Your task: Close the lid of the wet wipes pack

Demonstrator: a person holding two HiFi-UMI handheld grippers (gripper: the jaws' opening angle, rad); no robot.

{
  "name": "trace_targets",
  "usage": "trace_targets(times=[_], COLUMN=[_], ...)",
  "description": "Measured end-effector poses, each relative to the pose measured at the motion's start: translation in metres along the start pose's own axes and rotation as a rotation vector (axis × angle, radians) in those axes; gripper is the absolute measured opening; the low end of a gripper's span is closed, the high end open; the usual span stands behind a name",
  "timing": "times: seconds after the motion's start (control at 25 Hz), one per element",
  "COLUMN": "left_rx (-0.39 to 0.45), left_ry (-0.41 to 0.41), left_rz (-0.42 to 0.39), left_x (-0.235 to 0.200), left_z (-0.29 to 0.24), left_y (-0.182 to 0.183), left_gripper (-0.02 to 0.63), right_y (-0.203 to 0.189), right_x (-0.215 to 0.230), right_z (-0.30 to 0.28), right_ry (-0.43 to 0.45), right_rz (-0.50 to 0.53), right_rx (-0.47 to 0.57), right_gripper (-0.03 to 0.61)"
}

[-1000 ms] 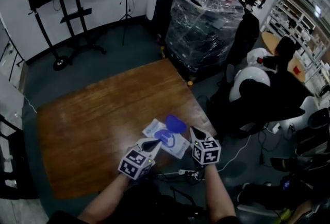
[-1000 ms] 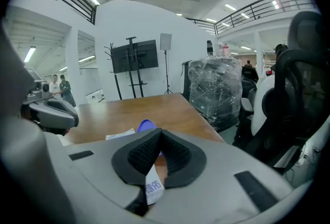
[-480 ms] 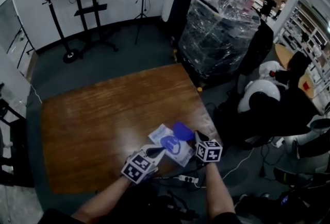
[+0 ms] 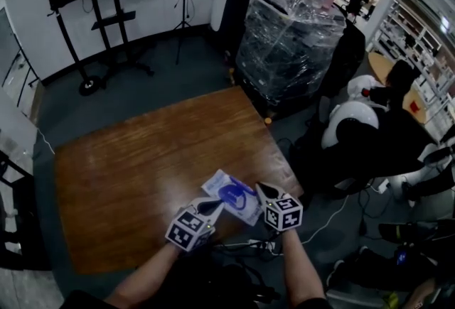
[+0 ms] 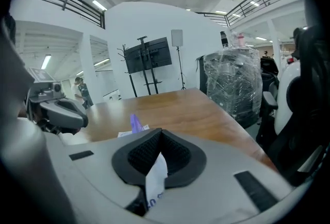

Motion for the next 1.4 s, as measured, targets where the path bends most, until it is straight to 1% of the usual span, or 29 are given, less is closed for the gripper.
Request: trace_targets(times=[0.28, 0.4, 0.52, 0.8, 0.92, 1.08, 1.16, 1.24, 1.4], left_rx=[0.006, 0.009, 0.014, 0.024, 0.03, 0.03, 0.026, 0.024, 0.034], left_ry=[0.014, 0.023, 0.031, 0.041, 0.043, 0.039, 0.037, 0.034, 0.019], left_rz=[0.012, 0.021, 0.028, 0.042, 0.044, 0.044, 0.042, 0.039, 0.03], left_x=[-0.002, -0.004, -0.007, -0.012, -0.014, -0.014, -0.014, -0.014, -0.013], left_z=[0.007, 0.011, 0.017, 0.024, 0.024, 0.027, 0.027, 0.027, 0.026], left_y=[-0.002, -0.003, -0.005, -0.011, -0.012, -0.013, -0.014, -0.015, -0.013], left_gripper=[-0.006, -0.006, -0.007, -0.007, -0.007, -0.006, -0.007, -0.006, -0.006], right_y=[-0.008, -0.01, -0.013, -0.03, -0.033, -0.037, -0.035, -0.034, -0.029], right_x=[-0.037, -0.053, -0.065, -0.077, -0.081, -0.085, -0.085, -0.084, -0.081], right_z=[-0.005, -0.015, -0.026, -0.045, -0.048, -0.053, -0.053, -0.051, -0.032], right_ry=[0.033, 0.048, 0.05, 0.015, -0.03, -0.079, -0.077, -0.062, -0.072], right_rz=[0.077, 0.121, 0.144, 0.149, 0.161, 0.205, 0.214, 0.186, 0.128], right_rx=[-0.06, -0.102, -0.156, -0.246, -0.267, -0.298, -0.299, -0.281, -0.153], right_gripper=[0.011, 0.011, 0.011, 0.011, 0.011, 0.011, 0.011, 0.011, 0.011])
Point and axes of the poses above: the fingertips, and each gripper's own axes: z backward along the fingers, x to its right, y out of its top, the point moved 7 cm from there along z, backward along the fingers, and after that the axes turned 6 degrees about -x, right-handed, at the moved point
